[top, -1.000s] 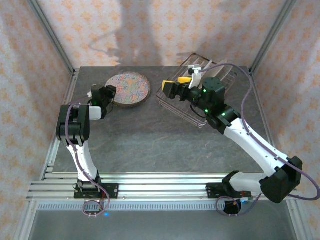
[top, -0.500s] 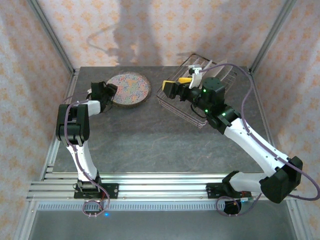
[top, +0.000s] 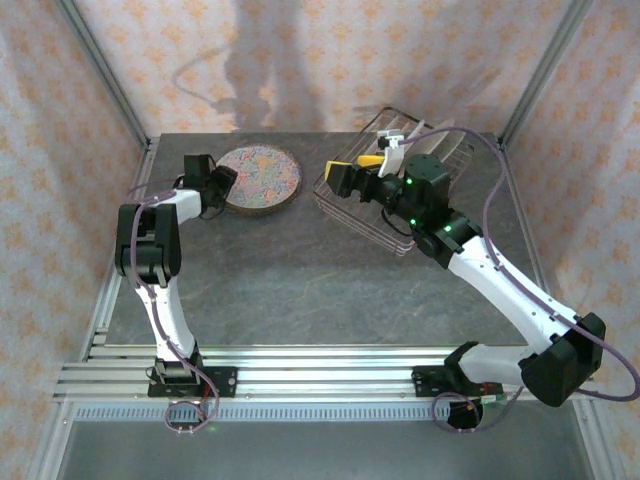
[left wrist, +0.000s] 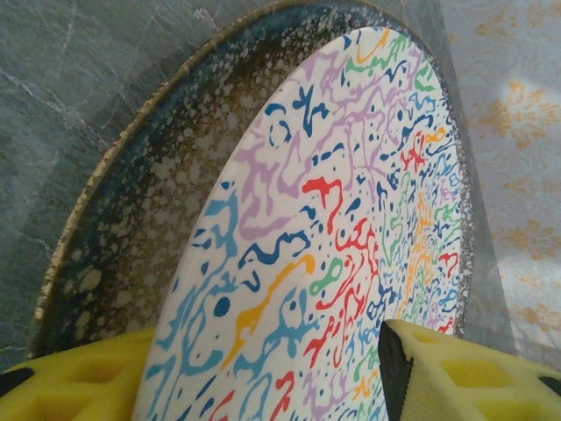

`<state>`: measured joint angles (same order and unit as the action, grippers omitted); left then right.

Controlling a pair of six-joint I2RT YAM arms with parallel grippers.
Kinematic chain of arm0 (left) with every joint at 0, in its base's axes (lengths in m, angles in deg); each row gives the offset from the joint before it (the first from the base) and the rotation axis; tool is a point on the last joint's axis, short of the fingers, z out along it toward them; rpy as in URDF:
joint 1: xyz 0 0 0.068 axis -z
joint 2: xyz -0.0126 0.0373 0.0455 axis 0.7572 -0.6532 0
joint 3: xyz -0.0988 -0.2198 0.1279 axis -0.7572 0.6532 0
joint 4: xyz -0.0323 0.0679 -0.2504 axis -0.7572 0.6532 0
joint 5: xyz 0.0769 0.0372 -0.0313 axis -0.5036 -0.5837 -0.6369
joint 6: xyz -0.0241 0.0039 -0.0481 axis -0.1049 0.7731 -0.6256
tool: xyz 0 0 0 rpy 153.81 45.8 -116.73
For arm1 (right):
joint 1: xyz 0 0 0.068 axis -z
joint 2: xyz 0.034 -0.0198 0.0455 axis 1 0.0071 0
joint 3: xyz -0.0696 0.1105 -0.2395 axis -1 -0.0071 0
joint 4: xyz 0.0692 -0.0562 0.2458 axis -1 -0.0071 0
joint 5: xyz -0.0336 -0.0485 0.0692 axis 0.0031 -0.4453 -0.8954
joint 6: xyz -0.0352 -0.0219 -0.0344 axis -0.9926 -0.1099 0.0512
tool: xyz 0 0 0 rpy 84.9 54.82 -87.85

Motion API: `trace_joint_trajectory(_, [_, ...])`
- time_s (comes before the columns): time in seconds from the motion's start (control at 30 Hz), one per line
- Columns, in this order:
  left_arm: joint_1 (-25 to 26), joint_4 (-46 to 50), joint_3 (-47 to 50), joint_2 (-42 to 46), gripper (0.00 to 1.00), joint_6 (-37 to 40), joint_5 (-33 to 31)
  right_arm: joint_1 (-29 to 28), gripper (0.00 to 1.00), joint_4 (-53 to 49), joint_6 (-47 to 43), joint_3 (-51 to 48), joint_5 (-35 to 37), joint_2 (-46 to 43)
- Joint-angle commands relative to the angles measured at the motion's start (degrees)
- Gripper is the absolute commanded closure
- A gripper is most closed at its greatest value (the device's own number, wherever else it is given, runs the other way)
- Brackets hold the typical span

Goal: Unload the plates from the dish rack

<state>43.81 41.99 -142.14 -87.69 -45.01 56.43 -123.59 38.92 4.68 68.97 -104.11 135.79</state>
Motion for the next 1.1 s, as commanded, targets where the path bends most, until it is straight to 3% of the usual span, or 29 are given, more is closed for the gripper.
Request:
trace_joint_trajectory(0.0, [-0.47, 4.6, -2.17, -0.91, 0.39, 1.46, 0.23, -0.36, 0.06, -0.39, 0.43, 1.64, 1.2, -1.57])
trace_joint_trajectory(0.5, [-0.48, 17.22, -7.1, -1.16, 0.37, 4.9, -4.04, -0.39, 0.06, -0.65, 0.9, 1.64, 1.94, -1.31])
trace_joint_trajectory(1.07, [-0.48, 23.45, -8.38, 1.01, 0.38, 7.31, -8.27, -0.35, 0.06, -3.31, 0.64, 3.02, 5.02, -1.02])
